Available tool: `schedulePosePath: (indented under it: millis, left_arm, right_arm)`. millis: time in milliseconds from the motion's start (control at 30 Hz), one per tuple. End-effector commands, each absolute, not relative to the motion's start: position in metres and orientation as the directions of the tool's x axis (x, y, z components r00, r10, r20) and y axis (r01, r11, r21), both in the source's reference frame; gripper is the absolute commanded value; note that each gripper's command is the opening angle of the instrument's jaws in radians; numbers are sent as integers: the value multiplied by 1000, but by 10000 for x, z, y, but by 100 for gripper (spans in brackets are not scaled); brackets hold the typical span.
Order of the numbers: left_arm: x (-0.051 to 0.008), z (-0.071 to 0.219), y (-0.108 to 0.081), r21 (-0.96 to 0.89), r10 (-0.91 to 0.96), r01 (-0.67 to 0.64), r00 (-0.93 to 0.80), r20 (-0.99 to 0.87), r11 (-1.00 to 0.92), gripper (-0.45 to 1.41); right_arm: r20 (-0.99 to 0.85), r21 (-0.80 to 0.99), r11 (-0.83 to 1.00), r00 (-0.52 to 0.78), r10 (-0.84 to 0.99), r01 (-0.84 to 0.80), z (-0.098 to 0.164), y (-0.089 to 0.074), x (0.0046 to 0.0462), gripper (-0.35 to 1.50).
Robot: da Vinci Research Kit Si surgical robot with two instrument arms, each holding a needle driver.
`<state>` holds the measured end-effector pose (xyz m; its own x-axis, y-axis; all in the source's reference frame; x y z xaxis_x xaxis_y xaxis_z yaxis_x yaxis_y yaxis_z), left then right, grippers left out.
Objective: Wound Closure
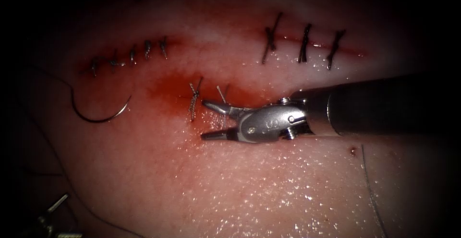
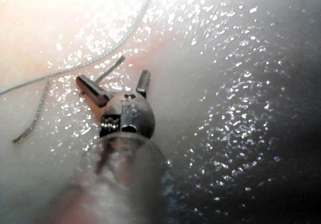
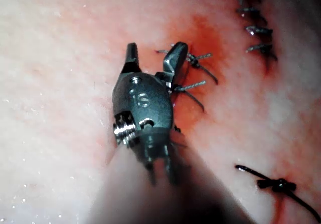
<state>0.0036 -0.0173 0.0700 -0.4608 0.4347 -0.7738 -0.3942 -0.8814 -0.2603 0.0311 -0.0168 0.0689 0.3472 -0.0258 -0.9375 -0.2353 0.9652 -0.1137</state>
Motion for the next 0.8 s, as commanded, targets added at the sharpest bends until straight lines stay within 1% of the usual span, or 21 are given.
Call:
schedulePosePath:
  millis: [33,133,267,700,800]
  left_arm:
    - [35,711,-186,-274,451,-401,-462,-763,-874,94]
    - [49,722,-190,-302,490,-422,-464,-738,-855,81]
    - [65,720,-197,-324,512,-419,-489,-706,-848,69]
    - [71,644,-207,-378,548,-403,-515,-659,-833,68]
    - [69,622,-201,-376,539,-391,-527,-656,-840,74]
  right_arm:
    - [-938,-112,966,346,-25,-234,693,-174,317,126]
    - [-939,-106,966,344,-19,-236,693,-174,317,126]
    - [-939,-107,966,344,-19,-236,693,-174,317,126]
    - [-940,-95,966,340,-8,-239,692,-175,317,126]
    - [-940,-95,966,340,-8,-239,692,-175,317,126]
